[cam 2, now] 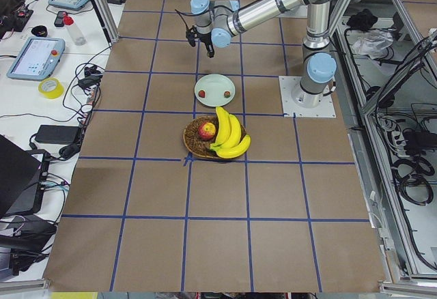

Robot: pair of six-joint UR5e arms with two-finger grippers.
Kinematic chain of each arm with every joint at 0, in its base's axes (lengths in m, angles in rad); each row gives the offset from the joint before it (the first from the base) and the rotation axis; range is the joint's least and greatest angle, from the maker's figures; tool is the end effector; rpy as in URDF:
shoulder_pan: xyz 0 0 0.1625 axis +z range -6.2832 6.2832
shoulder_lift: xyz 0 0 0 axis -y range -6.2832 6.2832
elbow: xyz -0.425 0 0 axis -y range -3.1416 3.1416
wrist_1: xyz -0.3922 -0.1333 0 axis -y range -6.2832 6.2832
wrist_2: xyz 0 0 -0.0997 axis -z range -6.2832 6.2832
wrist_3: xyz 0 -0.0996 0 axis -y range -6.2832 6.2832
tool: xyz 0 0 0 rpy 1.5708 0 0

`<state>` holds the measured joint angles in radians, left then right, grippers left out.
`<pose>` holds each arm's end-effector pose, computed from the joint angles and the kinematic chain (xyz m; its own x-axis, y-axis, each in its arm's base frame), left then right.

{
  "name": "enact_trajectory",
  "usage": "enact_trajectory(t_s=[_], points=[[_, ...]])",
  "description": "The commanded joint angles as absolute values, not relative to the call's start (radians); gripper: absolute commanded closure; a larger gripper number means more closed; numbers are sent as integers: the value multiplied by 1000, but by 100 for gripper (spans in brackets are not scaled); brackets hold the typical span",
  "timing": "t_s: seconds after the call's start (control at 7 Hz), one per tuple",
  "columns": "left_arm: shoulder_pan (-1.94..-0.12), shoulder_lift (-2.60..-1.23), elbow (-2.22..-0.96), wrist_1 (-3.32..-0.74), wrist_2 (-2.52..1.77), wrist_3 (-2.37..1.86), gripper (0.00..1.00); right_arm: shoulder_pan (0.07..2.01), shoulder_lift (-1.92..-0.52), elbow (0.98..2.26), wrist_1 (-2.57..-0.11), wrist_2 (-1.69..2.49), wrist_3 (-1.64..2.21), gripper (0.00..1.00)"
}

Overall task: Collect all strawberries into plate
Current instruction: 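Carry the strawberry over the plate and release it with the left gripper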

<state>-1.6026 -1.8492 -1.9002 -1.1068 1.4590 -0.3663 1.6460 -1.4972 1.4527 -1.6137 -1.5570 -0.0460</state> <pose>-0.1610 -0.5184 0.2349 -0.9391 -0.3397 0.0518 -0.3265 0.9291 0.1733 0.1742 -0.5195 0.5133 -0.9925 -0.1219 -0.0097 -0.1206 0.9888 -0.0878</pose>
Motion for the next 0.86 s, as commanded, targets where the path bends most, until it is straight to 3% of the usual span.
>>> enact_trajectory(t_s=[0.0, 0.43, 0.57, 0.71], points=[[-1429, -1841, -1885, -1164, 1532, -283, 100, 1646, -1497, 1453, -1614, -1557, -46, 0], [-1321, -1841, -1928, -1225, 1623, -123, 100, 1646, -1497, 1453, -1614, -1557, -46, 0], [-1321, -1844, -1933, -1227, 1637, -89, 64, 1646, -1497, 1453, -1614, -1557, -46, 0], [-1321, -1842, -1931, -1226, 1641, -83, 22, 1646, -1497, 1453, -1615, -1557, -46, 0]])
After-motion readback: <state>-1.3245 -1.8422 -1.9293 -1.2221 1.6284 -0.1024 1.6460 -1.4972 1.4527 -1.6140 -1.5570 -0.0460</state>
